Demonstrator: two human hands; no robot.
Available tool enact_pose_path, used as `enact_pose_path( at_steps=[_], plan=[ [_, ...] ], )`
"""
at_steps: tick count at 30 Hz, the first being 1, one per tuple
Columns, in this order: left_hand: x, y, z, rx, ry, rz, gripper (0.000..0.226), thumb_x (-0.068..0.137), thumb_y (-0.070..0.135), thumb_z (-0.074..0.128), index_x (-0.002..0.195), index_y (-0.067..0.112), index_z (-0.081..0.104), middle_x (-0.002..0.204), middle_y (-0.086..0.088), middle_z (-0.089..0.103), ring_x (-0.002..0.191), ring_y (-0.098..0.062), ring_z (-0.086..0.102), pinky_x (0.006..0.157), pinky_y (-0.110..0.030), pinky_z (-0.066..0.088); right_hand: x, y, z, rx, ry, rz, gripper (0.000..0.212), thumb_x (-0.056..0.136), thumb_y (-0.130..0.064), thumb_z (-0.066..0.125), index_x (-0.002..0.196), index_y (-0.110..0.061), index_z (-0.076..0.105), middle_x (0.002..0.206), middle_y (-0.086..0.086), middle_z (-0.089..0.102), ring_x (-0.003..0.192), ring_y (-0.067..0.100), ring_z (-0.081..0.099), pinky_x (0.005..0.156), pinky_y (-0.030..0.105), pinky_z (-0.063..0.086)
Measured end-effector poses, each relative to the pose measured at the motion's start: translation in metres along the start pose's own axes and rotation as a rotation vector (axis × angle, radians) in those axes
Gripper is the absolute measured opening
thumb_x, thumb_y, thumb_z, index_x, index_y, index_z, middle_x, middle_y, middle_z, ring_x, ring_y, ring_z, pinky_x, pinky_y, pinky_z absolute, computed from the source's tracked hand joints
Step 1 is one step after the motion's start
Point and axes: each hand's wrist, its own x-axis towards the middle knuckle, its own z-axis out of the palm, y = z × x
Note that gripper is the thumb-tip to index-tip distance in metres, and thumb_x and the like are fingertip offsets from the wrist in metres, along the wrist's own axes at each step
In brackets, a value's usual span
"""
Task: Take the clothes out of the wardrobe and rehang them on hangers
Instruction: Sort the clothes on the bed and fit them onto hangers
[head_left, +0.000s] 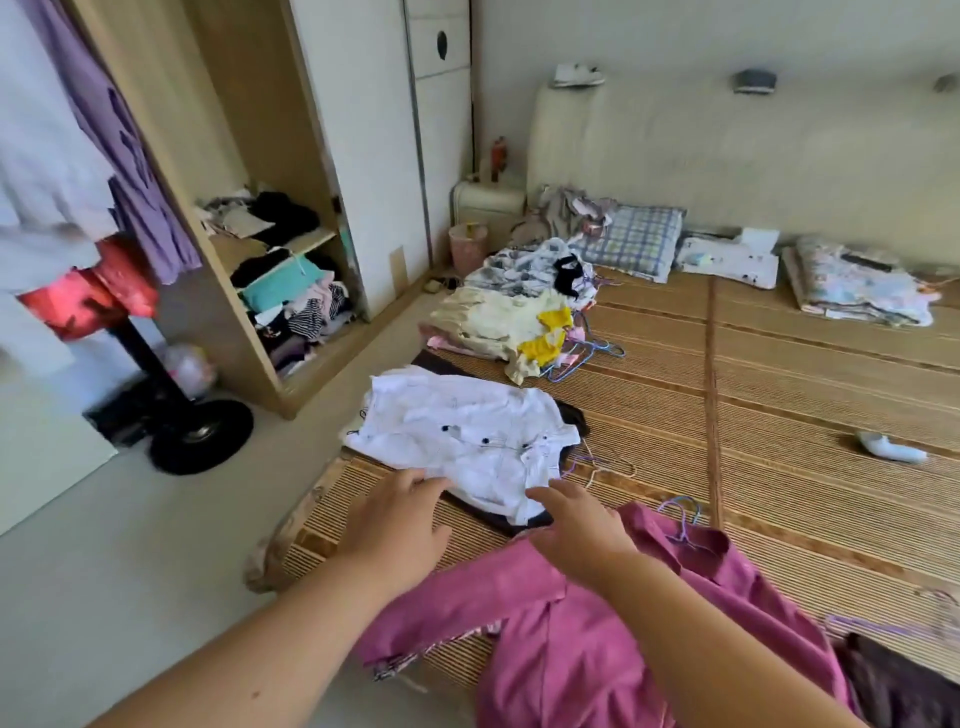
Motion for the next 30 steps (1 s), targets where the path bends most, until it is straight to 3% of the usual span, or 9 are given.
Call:
enact_pose_path(
  at_steps=[8,13,25,27,30],
  plan=[
    [0.049,-0.079,0.016,-0.003,-0.126,-0.016,0.059,0.090,0.044,0.052,0.144,0.035,0.032,0.148,0.005,0.036,0.134,-0.016,0.037,0.109,-0.039,0.035,0.077,-0.026,0.022,0.019,-0.054,0.089,0.051,0.091,-0.041,0.052,0.140,-0.037,0.037,0.155,-0.003,0.023,0.138,0.022,0.031,0.110,0.050,0.024],
    [0.132,-0.110,0.028,0.011,-0.217,0.020,0.060,0.091,0.043,0.051,0.146,0.032,0.030,0.147,0.005,0.040,0.134,-0.016,0.038,0.110,-0.036,0.034,0.146,-0.010,0.036,0.090,-0.103,0.222,0.051,0.089,-0.041,0.053,0.138,-0.037,0.039,0.152,-0.004,0.026,0.128,0.021,0.045,0.107,0.046,0.033],
    [0.311,-0.127,0.073,0.056,-0.465,0.170,0.056,0.094,0.038,0.045,0.146,0.034,0.027,0.148,0.001,0.036,0.133,-0.022,0.037,0.106,-0.039,0.036,0.266,0.025,0.050,0.244,-0.133,0.467,0.055,0.089,-0.037,0.057,0.141,-0.030,0.039,0.144,0.001,0.043,0.125,0.021,0.048,0.100,0.038,0.043],
    [0.337,-0.126,0.090,0.064,-0.501,0.217,0.056,0.093,0.036,0.045,0.146,0.033,0.027,0.147,0.001,0.036,0.133,-0.022,0.036,0.106,-0.041,0.035,0.278,0.033,0.063,0.328,-0.093,0.552,0.058,0.089,-0.035,0.057,0.142,-0.028,0.036,0.139,0.005,0.048,0.116,0.021,0.054,0.095,0.033,0.045],
    [0.371,-0.126,0.123,0.098,-0.540,0.285,0.056,0.092,0.036,0.046,0.145,0.032,0.029,0.148,-0.001,0.036,0.133,-0.024,0.037,0.105,-0.041,0.037,0.295,0.041,0.085,0.514,-0.042,0.687,0.060,0.091,-0.030,0.056,0.145,-0.027,0.031,0.122,0.006,0.057,0.086,0.020,0.060,0.077,0.031,0.048]
  ],
)
